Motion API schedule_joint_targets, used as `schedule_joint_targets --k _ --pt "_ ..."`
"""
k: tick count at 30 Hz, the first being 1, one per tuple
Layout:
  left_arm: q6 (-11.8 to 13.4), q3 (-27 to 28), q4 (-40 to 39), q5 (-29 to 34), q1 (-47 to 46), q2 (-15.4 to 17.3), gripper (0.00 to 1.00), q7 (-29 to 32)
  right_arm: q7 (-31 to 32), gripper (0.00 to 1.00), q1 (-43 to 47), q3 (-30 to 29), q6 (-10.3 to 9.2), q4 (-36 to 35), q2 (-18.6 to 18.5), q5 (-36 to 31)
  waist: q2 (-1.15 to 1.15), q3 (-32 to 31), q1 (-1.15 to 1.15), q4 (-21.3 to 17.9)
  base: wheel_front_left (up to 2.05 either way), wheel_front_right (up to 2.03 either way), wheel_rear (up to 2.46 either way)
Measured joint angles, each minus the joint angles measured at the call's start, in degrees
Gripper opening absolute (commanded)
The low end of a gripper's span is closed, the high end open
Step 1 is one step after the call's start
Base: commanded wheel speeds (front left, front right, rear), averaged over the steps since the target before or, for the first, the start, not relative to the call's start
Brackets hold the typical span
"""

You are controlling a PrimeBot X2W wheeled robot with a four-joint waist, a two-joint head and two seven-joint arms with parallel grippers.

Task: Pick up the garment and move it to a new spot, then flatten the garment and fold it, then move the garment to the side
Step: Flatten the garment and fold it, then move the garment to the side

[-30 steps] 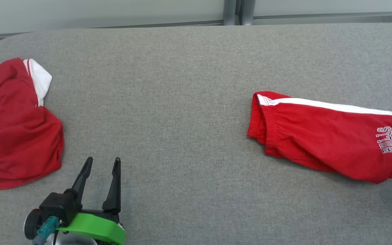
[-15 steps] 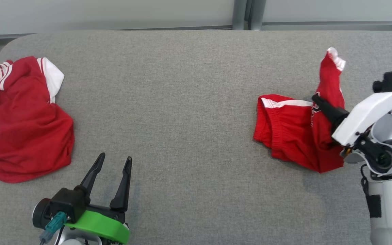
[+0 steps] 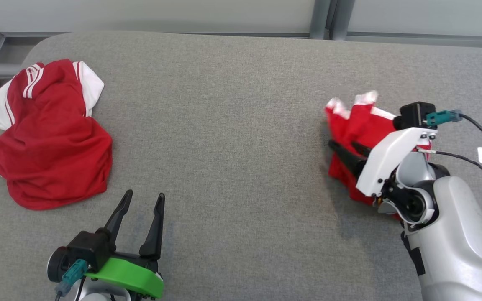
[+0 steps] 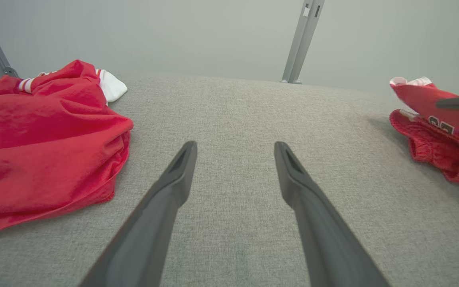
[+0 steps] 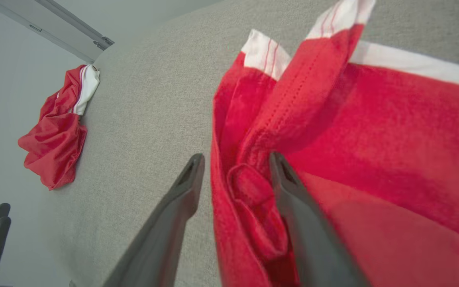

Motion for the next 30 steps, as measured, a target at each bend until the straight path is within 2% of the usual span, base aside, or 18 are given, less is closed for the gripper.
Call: schedule_joint_targets --k 5,11,14,17,18,23,30 --pt "-0.8 2.1 0.9 1.3 1.2 -1.0 1.0 0.0 0.5 1.0 -0.1 4.7 0.0 -1.9 0.2 3.2 0.0 -0.6 0.0 -0.9 0.0 0.0 0.0" --pt "-1.6 4.1 1.2 2.5 2.2 -1.3 1.0 0.0 1.7 1.0 2.6 6.4 0.0 -10.3 -0.6 9.0 0.0 -1.4 0.0 -3.1 0.0 0.0 0.0" --pt "-1.7 5.2 0.8 2.8 2.9 -1.5 1.0 0.0 2.1 1.0 5.3 2.5 0.0 -14.2 -2.7 9.8 0.0 -1.7 0.0 -4.3 0.0 0.0 0.0" --pt "-2.0 5.6 0.4 3.4 3.2 -1.6 1.0 0.0 2.9 1.0 7.8 -3.6 0.0 -15.0 -3.9 9.1 0.0 -1.5 0.0 -5.5 0.0 0.0 0.0" --pt "-2.1 5.6 0.3 3.7 3.3 -1.6 1.0 0.0 3.8 1.0 8.8 -7.6 0.0 -14.3 -4.2 8.3 0.0 -1.0 0.0 -5.9 0.0 0.0 0.0" --pt "-2.7 5.4 0.0 4.3 2.7 -1.7 1.0 0.0 3.9 1.0 9.0 -14.6 -0.01 -10.2 -3.6 5.1 0.0 1.1 0.0 -6.5 0.0 0.0 0.0" --pt "-3.2 5.0 0.4 4.9 0.6 -1.7 1.0 0.0 3.5 1.0 4.6 -19.1 0.0 -3.1 -1.0 4.1 0.0 3.7 0.0 -6.4 0.0 0.0 0.0"
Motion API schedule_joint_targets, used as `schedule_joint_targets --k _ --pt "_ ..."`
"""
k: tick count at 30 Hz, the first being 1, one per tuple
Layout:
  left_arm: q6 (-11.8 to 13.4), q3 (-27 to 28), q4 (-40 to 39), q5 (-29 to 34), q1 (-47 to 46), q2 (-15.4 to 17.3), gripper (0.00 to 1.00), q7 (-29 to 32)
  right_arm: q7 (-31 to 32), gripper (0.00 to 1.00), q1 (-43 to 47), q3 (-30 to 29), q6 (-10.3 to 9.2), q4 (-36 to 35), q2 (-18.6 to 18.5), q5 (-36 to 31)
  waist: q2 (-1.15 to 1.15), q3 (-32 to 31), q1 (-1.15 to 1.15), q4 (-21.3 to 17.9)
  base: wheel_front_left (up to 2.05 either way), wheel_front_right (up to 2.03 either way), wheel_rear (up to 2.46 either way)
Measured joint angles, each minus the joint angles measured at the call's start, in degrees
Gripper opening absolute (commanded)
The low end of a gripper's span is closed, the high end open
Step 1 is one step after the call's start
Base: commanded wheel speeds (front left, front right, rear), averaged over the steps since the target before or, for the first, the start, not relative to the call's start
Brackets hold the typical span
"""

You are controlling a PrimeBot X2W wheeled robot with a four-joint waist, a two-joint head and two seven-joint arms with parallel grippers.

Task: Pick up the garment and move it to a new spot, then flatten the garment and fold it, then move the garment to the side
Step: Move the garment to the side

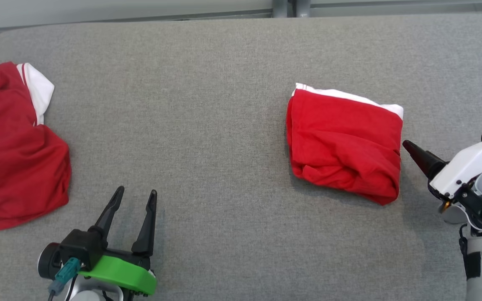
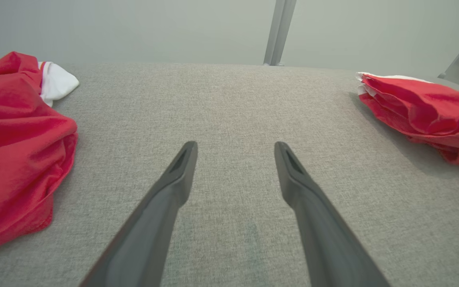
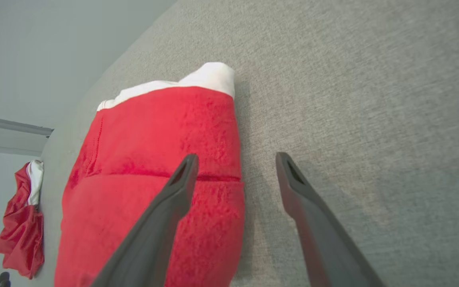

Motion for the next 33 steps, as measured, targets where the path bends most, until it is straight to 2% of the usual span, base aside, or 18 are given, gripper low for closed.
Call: schedule_joint_targets --k 7,8,9,10,15,20,24,33 --pt "-0.4 -0.4 0.6 0.5 -1.3 -0.7 1.0 0.0 -0.6 1.0 -4.8 -0.4 0.0 8.4 1.3 4.3 0.0 0.9 0.0 1.5 0.0 0.0 0.0" --pt "-0.4 -0.4 0.7 0.5 -1.3 -1.0 1.0 0.0 -0.5 0.73 -4.9 -0.1 0.0 9.1 1.4 5.0 0.0 0.9 0.0 1.7 0.0 0.0 0.0" --pt "-0.5 -0.4 0.7 0.6 -1.3 -1.2 1.0 0.0 -0.4 0.26 -4.9 0.4 0.0 9.5 1.4 5.5 0.0 0.7 0.0 1.9 0.0 0.0 0.0" --pt "-0.5 -0.4 0.8 0.6 -1.3 -1.4 1.0 0.0 -0.3 0.0 -4.8 0.8 0.0 9.8 1.4 6.1 0.0 0.5 0.0 2.0 0.0 0.0 0.0" --pt "-0.5 0.2 0.9 0.8 -0.8 -2.1 1.0 0.0 -0.5 0.0 -4.5 1.4 0.0 9.0 1.3 8.3 0.0 -0.7 0.0 2.4 0.0 0.0 0.0" --pt "-0.7 0.4 0.8 1.1 -0.3 -3.2 1.0 0.0 -0.7 0.0 -4.1 1.2 0.0 6.7 -2.1 8.0 0.0 -1.5 0.0 2.4 0.0 0.0 0.0" --pt "-0.8 0.9 0.5 1.4 -0.2 -3.6 1.0 0.0 -0.7 0.0 -4.0 1.2 0.0 5.8 -3.4 7.4 0.0 -1.3 0.0 1.9 0.0 0.0 0.0" --pt "-0.9 2.3 -2.2 2.5 0.8 -2.9 1.0 -0.1 -3.1 0.0 -3.4 2.8 0.0 5.9 -3.4 4.6 0.0 -0.6 0.0 -3.5 0.0 0.0 0.0"
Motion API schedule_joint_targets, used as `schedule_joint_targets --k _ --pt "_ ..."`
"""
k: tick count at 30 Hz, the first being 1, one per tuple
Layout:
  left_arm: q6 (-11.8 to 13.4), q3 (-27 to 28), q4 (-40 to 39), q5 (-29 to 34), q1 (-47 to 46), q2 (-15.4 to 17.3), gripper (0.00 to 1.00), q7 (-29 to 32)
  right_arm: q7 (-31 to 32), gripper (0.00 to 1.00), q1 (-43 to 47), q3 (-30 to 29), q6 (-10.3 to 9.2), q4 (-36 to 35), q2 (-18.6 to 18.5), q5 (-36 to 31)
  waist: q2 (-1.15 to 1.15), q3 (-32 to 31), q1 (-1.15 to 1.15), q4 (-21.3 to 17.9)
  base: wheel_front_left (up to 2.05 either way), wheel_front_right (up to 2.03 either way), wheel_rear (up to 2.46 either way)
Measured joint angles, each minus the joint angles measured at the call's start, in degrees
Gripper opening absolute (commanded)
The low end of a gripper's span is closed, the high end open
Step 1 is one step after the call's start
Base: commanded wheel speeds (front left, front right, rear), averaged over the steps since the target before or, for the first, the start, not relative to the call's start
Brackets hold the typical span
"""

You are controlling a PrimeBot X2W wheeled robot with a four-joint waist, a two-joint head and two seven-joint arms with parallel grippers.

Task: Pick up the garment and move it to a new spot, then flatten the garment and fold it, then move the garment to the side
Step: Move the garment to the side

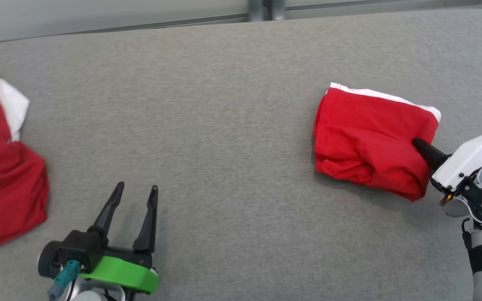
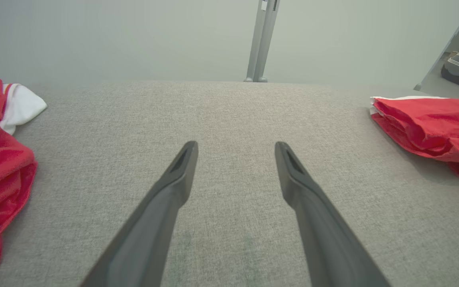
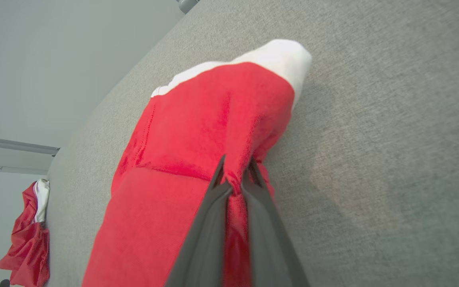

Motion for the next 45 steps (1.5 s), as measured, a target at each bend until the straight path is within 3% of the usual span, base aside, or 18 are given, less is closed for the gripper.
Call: schedule_joint_targets --k 10,15,29,38,39,40,41,45 --pt "-0.1 -0.7 -3.2 1.3 -2.5 2.7 1.0 0.1 -4.0 0.0 1.5 -0.9 0.0 1.5 -4.1 -2.1 0.0 2.7 0.0 -8.3 0.0 0.0 0.0" --pt "0.0 -0.9 -4.6 1.5 -3.7 3.4 1.0 0.9 -4.6 0.0 -1.8 -0.3 0.0 2.1 -9.4 -6.6 0.0 5.8 0.0 -9.7 0.0 0.0 0.0" --pt "0.5 -1.0 -6.7 1.8 -5.2 5.4 1.0 2.7 -3.0 0.0 -13.9 5.2 0.01 8.3 -26.1 -20.4 0.0 13.2 0.01 -5.1 0.0 0.0 0.0" --pt "1.0 -1.2 -6.9 1.5 -4.7 5.5 1.0 2.7 -6.0 0.0 -15.9 8.1 0.04 12.9 -32.3 -24.7 0.0 14.6 0.01 -2.3 0.0 0.0 0.0" --pt "1.1 -1.3 -6.9 1.5 -4.7 5.5 1.0 2.7 -6.7 0.17 -16.0 8.4 0.04 13.4 -33.0 -25.7 0.0 14.6 0.01 -2.3 0.0 0.0 0.0" --pt "1.2 -1.3 -6.9 1.5 -4.7 5.4 1.0 2.7 -7.6 0.46 -16.0 8.6 0.04 14.0 -33.5 -26.4 0.0 14.4 0.01 -2.3 0.0 0.0 0.0" --pt "1.3 -1.4 -6.9 1.4 -4.7 5.4 1.0 2.7 -8.3 1.0 -16.1 8.6 0.04 14.7 -33.7 -27.0 0.0 14.3 0.01 -2.4 0.0 0.0 0.0" --pt "1.6 -1.5 -6.8 1.1 -4.7 5.3 1.0 2.7 -11.8 1.0 -16.3 9.3 0.04 16.9 -33.6 -29.3 0.0 13.6 0.01 -3.1 0.0 0.0 0.0"
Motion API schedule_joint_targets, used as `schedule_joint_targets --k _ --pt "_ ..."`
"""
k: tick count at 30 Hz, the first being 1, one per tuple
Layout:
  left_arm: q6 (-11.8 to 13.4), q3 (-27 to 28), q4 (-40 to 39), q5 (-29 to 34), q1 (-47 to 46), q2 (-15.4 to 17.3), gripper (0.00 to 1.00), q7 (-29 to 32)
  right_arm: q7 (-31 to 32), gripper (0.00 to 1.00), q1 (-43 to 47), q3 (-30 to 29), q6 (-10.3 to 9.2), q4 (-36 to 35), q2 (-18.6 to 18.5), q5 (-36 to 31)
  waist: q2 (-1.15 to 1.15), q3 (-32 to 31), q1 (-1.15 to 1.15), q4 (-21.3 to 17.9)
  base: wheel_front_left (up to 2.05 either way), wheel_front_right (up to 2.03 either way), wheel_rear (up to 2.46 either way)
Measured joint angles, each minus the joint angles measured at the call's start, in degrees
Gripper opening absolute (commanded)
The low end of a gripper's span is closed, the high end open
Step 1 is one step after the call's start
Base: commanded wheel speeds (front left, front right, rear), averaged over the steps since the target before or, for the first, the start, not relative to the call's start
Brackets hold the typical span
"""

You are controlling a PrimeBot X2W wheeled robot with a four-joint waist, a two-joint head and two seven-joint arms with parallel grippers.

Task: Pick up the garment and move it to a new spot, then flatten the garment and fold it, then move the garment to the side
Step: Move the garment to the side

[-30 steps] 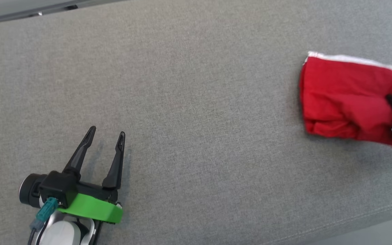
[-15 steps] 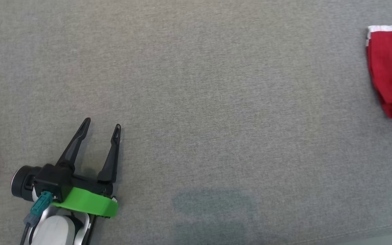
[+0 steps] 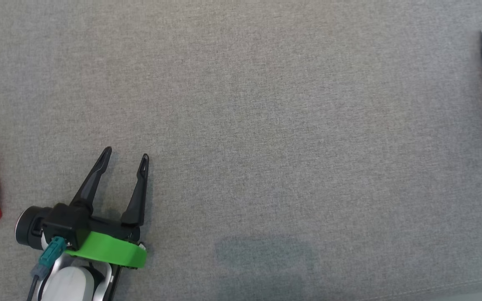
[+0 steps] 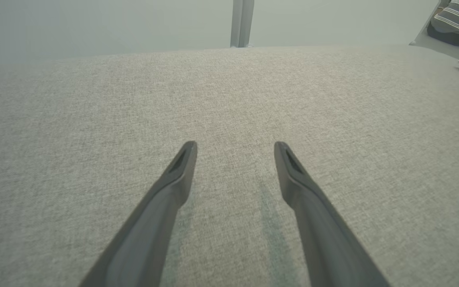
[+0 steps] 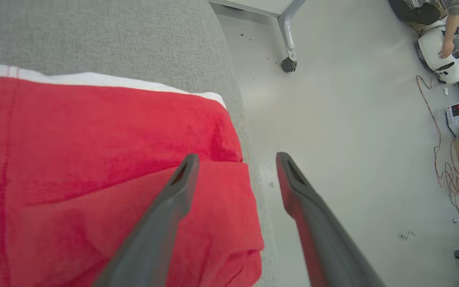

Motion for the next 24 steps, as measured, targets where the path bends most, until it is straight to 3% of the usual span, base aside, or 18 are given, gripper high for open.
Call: schedule_joint_targets --k 4,12,24 --pt "0.1 0.1 0.7 -0.7 0.2 -0.2 1.0 -0.5 -7.4 1.0 -0.2 0.4 0.0 0.8 0.0 -1.3 0.0 -2.1 0.0 -0.7 0.0 0.0 0.0" --pt "1.1 0.7 3.4 -2.0 2.7 -1.6 1.0 -1.7 -22.7 1.0 1.6 2.0 0.01 -5.4 4.6 0.0 0.0 -7.4 0.0 -1.1 0.0 0.0 0.0" --pt "2.0 3.0 7.9 -3.0 7.5 -4.3 1.0 -2.5 -36.4 1.0 27.6 1.5 0.0 -23.2 17.2 -0.8 0.0 -18.8 -0.01 1.1 0.0 0.0 0.0"
